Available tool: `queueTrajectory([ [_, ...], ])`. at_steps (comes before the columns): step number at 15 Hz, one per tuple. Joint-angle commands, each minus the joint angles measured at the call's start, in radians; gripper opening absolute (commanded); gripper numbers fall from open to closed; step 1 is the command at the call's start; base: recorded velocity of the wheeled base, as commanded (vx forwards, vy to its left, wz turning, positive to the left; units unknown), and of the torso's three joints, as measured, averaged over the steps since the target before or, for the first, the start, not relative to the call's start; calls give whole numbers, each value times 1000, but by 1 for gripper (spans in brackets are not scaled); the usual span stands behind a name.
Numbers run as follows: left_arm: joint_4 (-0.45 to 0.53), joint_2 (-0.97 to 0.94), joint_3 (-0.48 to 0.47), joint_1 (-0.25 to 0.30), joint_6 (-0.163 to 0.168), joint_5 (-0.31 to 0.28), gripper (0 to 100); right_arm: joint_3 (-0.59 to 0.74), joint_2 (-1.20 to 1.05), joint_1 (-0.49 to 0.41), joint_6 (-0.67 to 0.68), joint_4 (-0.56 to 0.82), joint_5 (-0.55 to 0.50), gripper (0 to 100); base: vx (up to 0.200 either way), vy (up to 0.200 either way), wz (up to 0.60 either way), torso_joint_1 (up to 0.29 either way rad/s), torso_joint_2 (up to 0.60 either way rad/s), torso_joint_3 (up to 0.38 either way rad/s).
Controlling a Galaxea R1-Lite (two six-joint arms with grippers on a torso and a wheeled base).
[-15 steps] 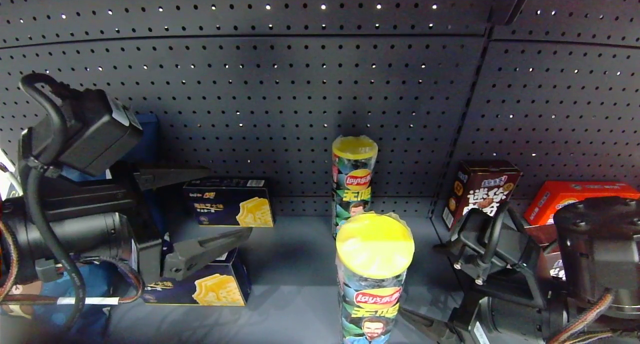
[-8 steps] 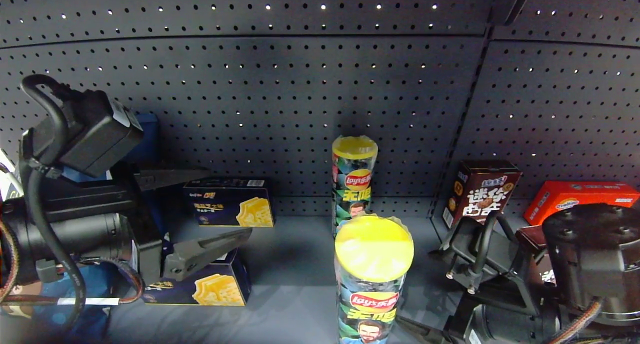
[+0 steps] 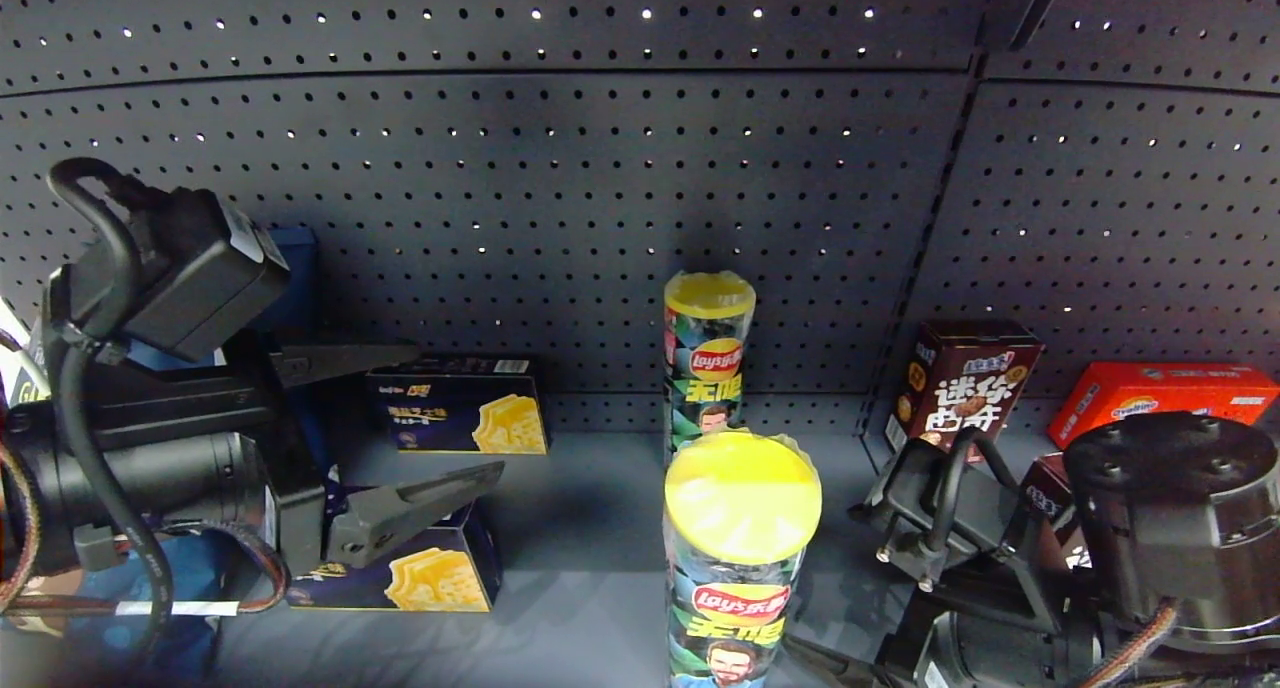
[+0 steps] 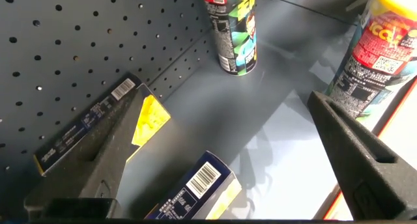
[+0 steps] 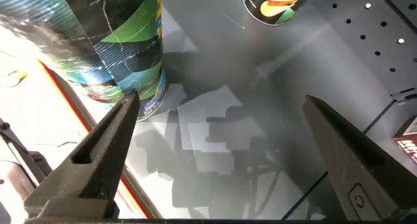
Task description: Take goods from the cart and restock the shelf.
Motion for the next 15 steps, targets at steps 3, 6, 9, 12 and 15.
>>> queueTrajectory([
  [3,0,0,5,0,0,0,100,-1,10,0,0,-2,0,100,0,0,0,0,0,0],
  [6,0,-5,13,0,0,0,100,-2,30,2,-2,-22,1,100,0,0,0,0,0,0],
  [9,0,-13,19,1,0,0,100,1,30,2,-2,-22,1,100,0,0,0,0,0,0],
  [12,0,-14,36,1,0,0,100,17,10,-1,0,-23,-3,100,0,0,0,0,0,0],
  [15,0,-43,62,1,0,0,100,2,-23,-21,0,-23,-8,100,0,0,0,0,0,0],
])
